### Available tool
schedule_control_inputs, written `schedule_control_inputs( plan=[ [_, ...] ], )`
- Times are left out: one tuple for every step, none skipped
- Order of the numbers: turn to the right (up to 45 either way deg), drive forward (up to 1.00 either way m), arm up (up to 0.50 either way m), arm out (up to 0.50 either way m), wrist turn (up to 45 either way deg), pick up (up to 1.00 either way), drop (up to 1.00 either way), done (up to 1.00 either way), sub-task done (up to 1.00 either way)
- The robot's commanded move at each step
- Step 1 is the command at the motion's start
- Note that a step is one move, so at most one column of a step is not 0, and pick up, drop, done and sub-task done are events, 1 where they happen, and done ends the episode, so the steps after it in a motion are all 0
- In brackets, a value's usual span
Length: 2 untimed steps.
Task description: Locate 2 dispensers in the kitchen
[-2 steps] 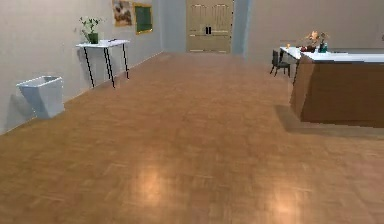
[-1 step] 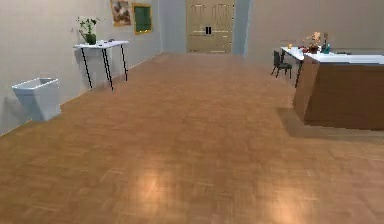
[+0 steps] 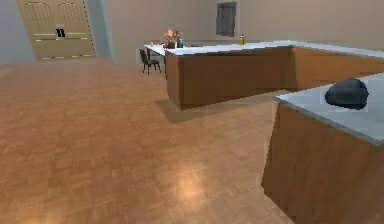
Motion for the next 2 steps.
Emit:
schedule_control_inputs(
  plan=[
    [0.0, 1.00, 0.00, 0.00, 0.0, 0.00, 0.00, 0.00, 0.00],
    [0.0, 0.25, 0.00, 0.00, 0.0, 0.00, 0.00, 0.00, 0.00]
  ],
)
